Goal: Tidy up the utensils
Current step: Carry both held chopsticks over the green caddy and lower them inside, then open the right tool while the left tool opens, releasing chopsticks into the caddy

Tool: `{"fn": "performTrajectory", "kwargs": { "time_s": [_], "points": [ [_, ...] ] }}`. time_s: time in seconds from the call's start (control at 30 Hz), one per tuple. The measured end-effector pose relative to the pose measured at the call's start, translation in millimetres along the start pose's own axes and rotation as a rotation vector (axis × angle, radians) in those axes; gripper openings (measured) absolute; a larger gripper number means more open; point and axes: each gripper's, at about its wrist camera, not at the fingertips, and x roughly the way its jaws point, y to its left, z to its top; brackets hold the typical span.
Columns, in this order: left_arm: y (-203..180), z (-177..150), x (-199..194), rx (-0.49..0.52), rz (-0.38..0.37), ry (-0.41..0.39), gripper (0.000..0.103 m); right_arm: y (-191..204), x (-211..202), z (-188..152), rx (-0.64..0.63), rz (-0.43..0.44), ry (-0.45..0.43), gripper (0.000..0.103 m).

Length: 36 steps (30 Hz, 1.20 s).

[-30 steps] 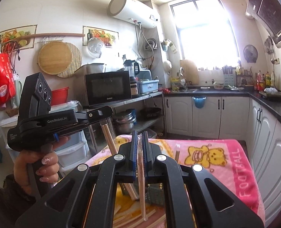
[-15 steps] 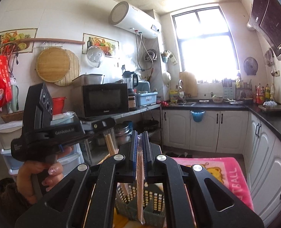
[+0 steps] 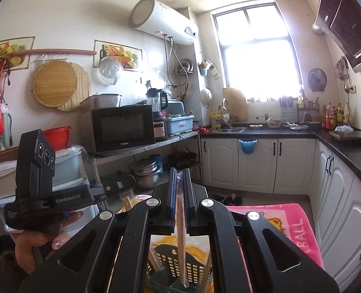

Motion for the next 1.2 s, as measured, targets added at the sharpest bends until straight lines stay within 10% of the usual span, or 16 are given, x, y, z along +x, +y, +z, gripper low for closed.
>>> {"fn": "performTrajectory", "kwargs": {
  "time_s": [1.2],
  "points": [
    [15.0, -41.4, 34.3, -0.024, 0.011, 0.094, 0.001, -17.4, 52.8, -67.4, 0.081, -0.052, 0.128, 0.006]
  ]
}}
